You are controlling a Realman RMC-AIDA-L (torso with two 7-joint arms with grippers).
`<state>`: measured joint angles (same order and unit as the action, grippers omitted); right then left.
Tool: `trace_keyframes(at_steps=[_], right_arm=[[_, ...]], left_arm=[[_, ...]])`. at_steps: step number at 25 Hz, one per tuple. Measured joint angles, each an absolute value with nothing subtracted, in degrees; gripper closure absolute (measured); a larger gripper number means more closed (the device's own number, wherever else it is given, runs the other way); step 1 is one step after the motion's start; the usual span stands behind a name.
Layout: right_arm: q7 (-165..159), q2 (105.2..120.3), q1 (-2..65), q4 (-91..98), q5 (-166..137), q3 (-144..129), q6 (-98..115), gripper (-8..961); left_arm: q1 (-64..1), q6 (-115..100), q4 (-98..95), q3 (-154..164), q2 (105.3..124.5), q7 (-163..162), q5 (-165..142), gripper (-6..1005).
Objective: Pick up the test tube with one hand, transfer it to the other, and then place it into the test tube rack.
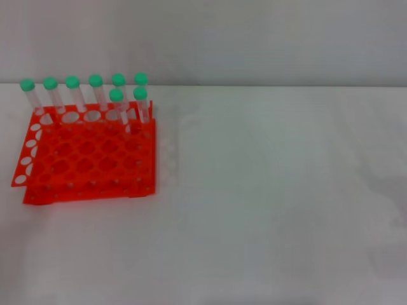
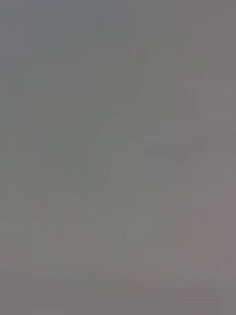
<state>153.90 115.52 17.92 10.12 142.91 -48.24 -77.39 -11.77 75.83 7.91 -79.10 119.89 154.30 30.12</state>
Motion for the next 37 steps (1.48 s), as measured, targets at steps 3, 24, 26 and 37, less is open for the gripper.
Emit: trace_keyframes(at_steps=[3,24,26,37], right_arm=[[155.3,115.68,18.2,9.7,142.9,-48.2,-77.0,79],[154.9,115.95,19.4,4.1,145.9,-44.8,-75.2,79],[154.9,115.98,19.4,3.6,145.9,-44.2,-75.3,79],[155.1,116.02,20.0,2.2,146.0,-43.9,-75.4,79]], left_arm=[[-11.3,76.8,5.7,-79.0,119.89,151.3,32.0,239],[-10.3,80.5,5.4,-78.7,120.29,150.1,31.8,225],[-10.2,80.8,5.4,-78.7,120.31,150.0,31.9,223],[-10.1,82.1,5.5,-77.7,120.33,149.7,31.7,124]])
